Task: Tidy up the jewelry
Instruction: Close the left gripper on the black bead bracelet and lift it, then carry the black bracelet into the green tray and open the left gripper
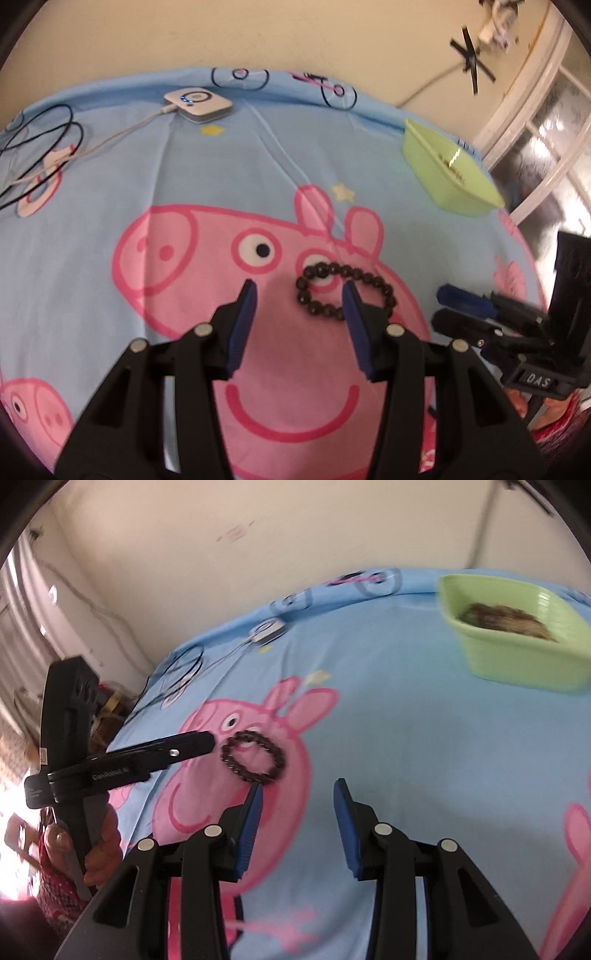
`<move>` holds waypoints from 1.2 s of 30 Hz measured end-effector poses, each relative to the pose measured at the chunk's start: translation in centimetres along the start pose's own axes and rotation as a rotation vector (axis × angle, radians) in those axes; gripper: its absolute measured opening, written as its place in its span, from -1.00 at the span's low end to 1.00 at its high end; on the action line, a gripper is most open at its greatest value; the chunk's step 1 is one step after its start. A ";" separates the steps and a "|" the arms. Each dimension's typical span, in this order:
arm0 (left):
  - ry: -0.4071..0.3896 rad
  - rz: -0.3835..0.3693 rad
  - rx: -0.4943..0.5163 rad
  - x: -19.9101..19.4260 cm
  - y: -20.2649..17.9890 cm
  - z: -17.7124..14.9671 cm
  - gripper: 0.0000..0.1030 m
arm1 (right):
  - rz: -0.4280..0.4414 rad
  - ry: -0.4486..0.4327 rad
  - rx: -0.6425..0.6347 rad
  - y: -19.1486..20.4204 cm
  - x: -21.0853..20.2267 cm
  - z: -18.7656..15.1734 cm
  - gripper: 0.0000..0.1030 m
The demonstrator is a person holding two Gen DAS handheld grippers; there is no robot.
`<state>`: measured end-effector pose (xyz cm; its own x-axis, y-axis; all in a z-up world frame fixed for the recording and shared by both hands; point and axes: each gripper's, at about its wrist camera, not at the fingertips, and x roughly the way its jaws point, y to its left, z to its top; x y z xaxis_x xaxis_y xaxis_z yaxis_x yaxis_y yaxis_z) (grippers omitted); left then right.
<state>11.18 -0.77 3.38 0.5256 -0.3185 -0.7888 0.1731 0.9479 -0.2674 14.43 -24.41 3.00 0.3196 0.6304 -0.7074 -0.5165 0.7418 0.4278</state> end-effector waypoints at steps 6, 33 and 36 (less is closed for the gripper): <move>0.000 0.092 0.089 1.5 -1.2 0.2 -0.70 | -0.021 0.044 -0.102 1.7 3.0 1.7 -0.75; -0.134 -0.059 0.236 8.2 -20.1 12.8 -0.11 | -0.228 -0.418 0.300 -18.1 -10.9 5.2 -1.00; -0.170 0.005 0.265 5.5 -18.8 8.2 -0.05 | -0.201 -0.433 0.302 -15.6 -11.5 0.9 -0.89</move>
<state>17.66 -20.29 8.66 0.6553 -0.3294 -0.6798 0.3689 0.9249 -0.0926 19.50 -43.08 4.95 0.7182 0.4586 -0.5233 -0.1813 0.8494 0.4956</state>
